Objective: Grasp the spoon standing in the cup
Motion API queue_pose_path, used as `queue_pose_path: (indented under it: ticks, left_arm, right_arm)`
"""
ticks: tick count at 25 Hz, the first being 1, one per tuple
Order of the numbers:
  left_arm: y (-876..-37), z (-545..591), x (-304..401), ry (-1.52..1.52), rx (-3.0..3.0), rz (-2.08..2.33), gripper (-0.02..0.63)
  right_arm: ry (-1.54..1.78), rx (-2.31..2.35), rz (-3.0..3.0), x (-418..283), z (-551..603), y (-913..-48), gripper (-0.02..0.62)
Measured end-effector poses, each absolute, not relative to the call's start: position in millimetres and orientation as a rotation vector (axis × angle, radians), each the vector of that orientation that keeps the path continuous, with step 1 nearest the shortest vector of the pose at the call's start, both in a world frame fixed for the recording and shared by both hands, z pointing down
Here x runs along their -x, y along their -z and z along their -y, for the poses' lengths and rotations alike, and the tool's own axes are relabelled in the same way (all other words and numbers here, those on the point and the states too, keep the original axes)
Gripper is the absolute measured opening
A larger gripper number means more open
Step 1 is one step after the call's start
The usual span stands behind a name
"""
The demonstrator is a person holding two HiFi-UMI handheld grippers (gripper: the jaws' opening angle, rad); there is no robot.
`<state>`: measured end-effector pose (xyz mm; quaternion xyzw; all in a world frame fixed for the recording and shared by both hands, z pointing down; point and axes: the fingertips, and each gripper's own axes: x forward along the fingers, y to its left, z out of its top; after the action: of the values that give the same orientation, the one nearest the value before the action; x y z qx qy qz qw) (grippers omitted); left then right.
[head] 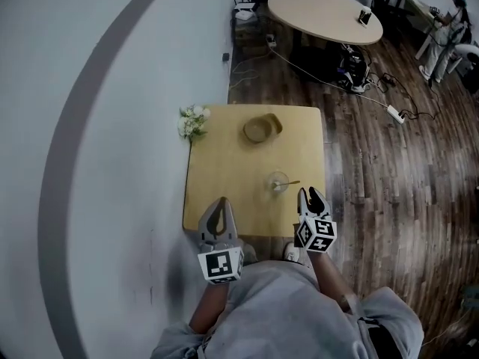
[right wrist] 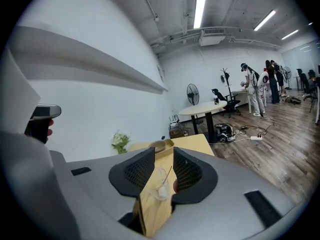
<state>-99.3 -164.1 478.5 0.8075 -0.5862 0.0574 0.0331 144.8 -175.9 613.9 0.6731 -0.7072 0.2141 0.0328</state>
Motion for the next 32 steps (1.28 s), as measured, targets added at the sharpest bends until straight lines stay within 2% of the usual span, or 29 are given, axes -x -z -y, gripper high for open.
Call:
queue_pose_path:
  ticks: [21, 26, 29, 32]
  left_arm:
    - [-489.5, 179.2, 115.2, -0.309, -2.366, 1.926, 0.002]
    - [-493.7, 179.1, 125.8, -0.340, -2.322, 1.963, 0.002]
    - [-491.6, 178.7, 129.8, -0.344, -2.312, 1.985, 0.002]
    - [-485.8, 178.9, 131.3, -0.339, -2.312, 1.999, 0.002]
  right_arm:
    - [-0.992, -1.938, 2.079, -137.9, 214.0, -700.7, 0.098]
    - [-1.033, -1.916, 2.083, -131.7, 222.7, -710.9, 0.068]
    - [-1.001, -1.926, 2.086, -130.6, 226.7, -708.4, 0.011]
    - [-0.947, -1.927, 2.106, -127.9, 229.2, -699.2, 0.005]
